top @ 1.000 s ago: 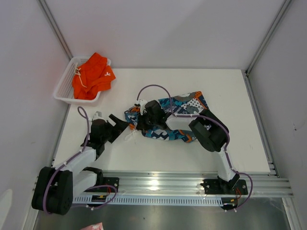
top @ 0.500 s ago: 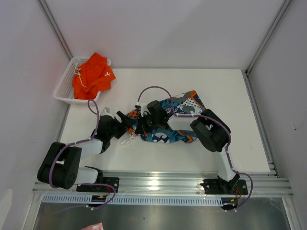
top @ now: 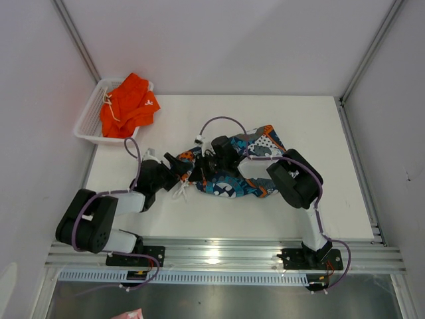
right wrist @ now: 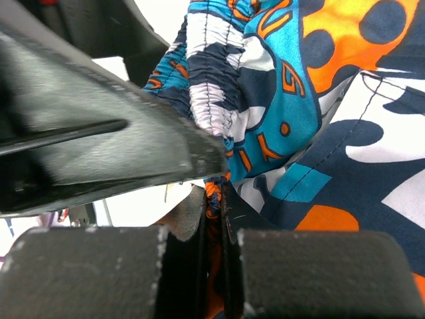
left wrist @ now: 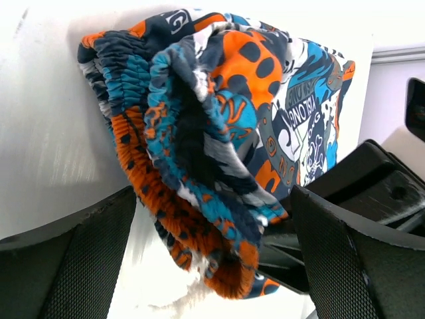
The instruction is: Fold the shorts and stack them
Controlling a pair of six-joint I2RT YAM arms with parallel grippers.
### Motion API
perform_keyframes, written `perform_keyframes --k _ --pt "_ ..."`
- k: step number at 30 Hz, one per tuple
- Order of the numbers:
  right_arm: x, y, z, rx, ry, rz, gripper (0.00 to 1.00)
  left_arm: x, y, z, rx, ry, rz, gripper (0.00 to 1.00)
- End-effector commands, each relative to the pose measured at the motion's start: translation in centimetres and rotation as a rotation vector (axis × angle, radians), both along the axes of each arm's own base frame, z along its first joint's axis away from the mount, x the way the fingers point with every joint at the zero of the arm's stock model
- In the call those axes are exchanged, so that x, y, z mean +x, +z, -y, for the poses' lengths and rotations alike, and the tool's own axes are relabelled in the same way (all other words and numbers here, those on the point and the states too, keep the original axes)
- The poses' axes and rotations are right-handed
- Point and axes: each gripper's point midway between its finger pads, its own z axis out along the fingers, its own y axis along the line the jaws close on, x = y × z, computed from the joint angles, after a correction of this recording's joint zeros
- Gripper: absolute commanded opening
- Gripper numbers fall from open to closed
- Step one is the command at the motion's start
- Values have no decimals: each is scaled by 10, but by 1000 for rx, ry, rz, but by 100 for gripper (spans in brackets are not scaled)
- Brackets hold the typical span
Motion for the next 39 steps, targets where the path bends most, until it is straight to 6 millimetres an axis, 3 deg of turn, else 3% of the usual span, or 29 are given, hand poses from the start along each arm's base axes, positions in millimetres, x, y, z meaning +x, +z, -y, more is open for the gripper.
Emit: perform_keyframes --k 1,5,10,17,22,25,29,32,38,39 --pt "1 41 -8 108 24 50 4 7 9 11 -78 2 53 99" --pt "-5 35 -8 99 36 47 6 12 10 13 -106 18 85 97" --pt "-18 29 -13 93 69 53 11 25 16 14 -123 39 129 78" --pt "-28 27 -7 89 73 76 53 29 13 10 -80 56 115 61" --pt "-31 33 1 91 66 104 63 31 13 7 -59 61 111 52" --pt "-33 42 7 107 60 113 64 32 13 7 -52 60 109 40" --pt "-28 56 22 131 22 120 61 33 12 7 -42 57 108 10" --pt "-22 60 36 119 -26 118 57 35 13 7 -28 51 106 0" --pt "6 44 71 -10 -183 112 38 44 18 3 35 11 96 0" --pt "12 41 82 -19 -221 107 37 42 11 -1 67 12 61 0"
